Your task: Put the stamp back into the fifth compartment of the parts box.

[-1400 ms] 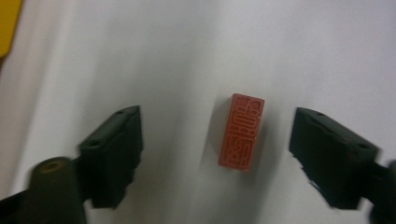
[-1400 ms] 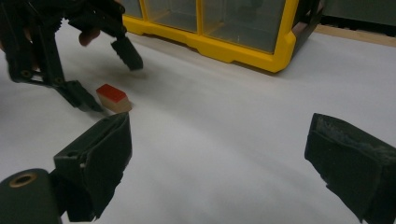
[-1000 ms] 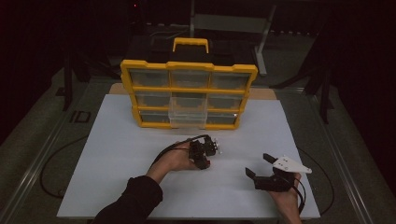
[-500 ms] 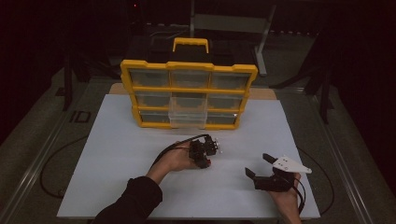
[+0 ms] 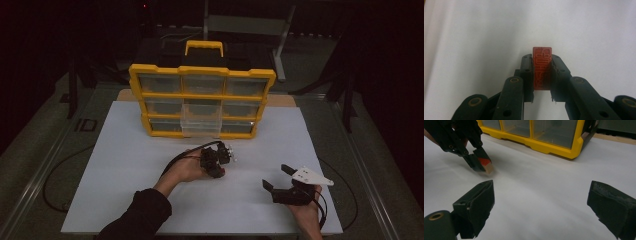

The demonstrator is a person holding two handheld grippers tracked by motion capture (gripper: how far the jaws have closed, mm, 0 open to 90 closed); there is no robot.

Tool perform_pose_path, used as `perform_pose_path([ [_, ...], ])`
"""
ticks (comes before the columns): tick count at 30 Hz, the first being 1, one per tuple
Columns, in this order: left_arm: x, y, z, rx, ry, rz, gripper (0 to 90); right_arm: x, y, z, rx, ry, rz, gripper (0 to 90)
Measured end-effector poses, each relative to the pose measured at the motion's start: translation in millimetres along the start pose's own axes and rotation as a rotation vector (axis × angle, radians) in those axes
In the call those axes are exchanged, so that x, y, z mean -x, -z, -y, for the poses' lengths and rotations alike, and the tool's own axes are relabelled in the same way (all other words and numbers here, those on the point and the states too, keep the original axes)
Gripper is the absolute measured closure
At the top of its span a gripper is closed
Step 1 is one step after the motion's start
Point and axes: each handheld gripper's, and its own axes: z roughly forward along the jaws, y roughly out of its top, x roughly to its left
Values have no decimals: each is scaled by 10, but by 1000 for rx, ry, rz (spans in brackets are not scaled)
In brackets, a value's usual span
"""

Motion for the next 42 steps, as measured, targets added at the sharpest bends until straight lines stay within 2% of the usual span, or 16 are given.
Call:
perform_pose_path([
  [5,3,30,8,1,-8,-11,758,2,1,1,-1,-1,-2,72],
  [6,17,37,14,7,11,-10,758,2,1,0,-1,0,-3,72],
  [13,20,103,24,17,11,-13,758,-2,-4,1,-2,0,-4,72],
  [27,11,198,31,16,-6,-18,758,0,-5,2,-2,-2,-7,72],
  [42,2,404,55,47,-1,-27,758,3,2,2,0,-6,-7,72],
])
